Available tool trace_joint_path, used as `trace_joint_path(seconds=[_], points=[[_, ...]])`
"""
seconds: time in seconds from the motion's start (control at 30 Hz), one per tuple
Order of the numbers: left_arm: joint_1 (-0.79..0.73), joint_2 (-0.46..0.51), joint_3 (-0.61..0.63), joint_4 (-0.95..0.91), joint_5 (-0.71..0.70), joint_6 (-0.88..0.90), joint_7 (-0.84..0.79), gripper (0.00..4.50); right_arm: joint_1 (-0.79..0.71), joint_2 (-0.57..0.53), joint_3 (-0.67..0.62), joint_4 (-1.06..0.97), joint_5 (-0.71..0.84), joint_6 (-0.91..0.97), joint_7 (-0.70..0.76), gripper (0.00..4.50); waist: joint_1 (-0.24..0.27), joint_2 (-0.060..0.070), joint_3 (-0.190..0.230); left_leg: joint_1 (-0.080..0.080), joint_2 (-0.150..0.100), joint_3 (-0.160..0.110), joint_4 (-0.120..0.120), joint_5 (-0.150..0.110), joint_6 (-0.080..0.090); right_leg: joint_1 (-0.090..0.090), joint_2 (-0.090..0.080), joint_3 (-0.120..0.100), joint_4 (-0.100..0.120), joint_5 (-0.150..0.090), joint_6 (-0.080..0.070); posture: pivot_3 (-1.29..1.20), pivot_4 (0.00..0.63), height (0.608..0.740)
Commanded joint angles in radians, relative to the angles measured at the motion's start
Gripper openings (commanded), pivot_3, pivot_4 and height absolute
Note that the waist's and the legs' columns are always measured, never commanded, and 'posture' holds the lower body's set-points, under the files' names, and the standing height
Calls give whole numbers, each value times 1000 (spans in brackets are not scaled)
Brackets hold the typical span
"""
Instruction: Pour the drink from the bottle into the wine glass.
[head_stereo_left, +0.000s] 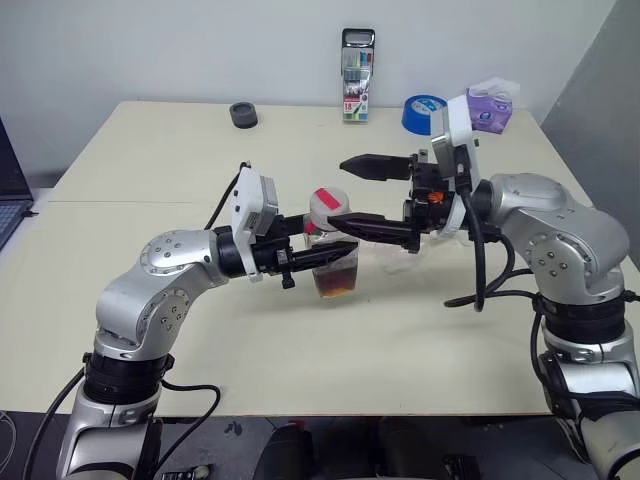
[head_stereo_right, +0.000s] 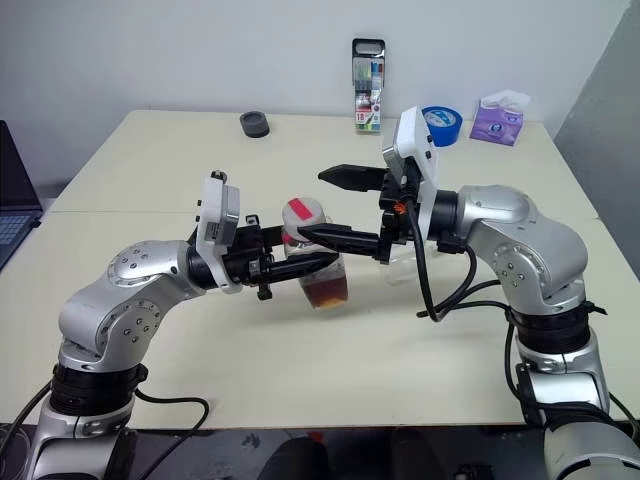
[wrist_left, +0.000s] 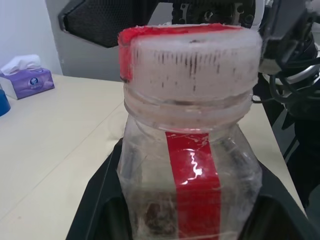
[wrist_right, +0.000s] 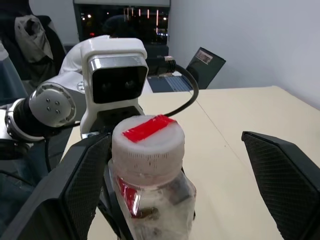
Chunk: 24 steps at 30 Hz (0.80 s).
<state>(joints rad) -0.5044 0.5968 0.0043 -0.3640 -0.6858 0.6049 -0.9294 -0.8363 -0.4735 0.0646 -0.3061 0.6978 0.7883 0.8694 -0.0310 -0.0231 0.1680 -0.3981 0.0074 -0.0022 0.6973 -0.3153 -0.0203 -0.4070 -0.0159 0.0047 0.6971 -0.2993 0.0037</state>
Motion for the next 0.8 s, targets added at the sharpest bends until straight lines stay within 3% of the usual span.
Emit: trace_joint_path(seconds=[0.03,0.43,0.8], points=[[-12,-2,18,-37,-14,-23,-5,1853,-25,43,7,-8,8,-23,-16,4459,0,0,0,0,0,0,0,0,0,0,0,0,0,0,0,0,150,740],[-19,2,19,-35,-11,-21,-4,1853,-40,102,38,49,-54,-83,-21,4459,1,0,0,0,0,0,0,0,0,0,0,0,0,0,0,0,150,740],[-26,1,18,-27,-9,-23,-8,1853,-29,38,2,54,-45,-68,-1,4459,1,0,0,0,0,0,0,0,0,0,0,0,0,0,0,0,150,740]])
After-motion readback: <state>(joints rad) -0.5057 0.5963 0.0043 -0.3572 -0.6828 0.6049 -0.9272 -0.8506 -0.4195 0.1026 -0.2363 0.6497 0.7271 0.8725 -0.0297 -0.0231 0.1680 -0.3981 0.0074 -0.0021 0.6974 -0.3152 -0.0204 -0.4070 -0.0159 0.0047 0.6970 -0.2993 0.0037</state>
